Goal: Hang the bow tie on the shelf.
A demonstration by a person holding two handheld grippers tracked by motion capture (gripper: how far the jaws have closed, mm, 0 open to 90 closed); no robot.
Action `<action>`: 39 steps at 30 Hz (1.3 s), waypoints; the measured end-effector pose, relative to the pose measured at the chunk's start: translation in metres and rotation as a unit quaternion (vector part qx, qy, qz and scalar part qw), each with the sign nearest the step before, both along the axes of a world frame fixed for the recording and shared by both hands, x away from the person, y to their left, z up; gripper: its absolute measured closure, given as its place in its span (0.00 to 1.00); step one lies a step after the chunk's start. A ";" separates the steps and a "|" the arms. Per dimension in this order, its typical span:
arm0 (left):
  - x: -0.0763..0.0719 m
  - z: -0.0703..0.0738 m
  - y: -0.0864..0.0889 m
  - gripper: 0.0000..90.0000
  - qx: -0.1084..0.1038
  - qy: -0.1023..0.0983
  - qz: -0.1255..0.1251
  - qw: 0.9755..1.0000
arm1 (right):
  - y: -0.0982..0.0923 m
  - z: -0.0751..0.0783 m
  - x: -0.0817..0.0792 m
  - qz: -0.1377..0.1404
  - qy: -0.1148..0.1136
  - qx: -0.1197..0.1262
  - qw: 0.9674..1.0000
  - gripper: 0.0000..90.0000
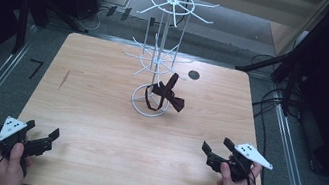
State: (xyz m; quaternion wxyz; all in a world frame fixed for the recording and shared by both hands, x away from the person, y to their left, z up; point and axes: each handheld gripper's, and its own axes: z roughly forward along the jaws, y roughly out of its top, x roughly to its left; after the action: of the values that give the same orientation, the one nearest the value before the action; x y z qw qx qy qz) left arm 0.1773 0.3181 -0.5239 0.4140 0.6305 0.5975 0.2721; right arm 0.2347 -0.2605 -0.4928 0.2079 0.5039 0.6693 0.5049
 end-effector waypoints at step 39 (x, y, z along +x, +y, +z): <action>0.001 0.000 0.001 0.09 -0.001 0.011 0.003 1.000 | -0.116 -0.060 -0.052 -0.111 0.049 0.013 0.993 0.16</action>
State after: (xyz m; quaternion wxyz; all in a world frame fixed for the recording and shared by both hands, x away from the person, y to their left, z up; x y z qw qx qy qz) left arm 0.1786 0.3187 -0.5241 0.4073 0.6315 0.6038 0.2661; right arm 0.1826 -0.3768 -0.5525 0.2234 0.6014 0.6122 0.4623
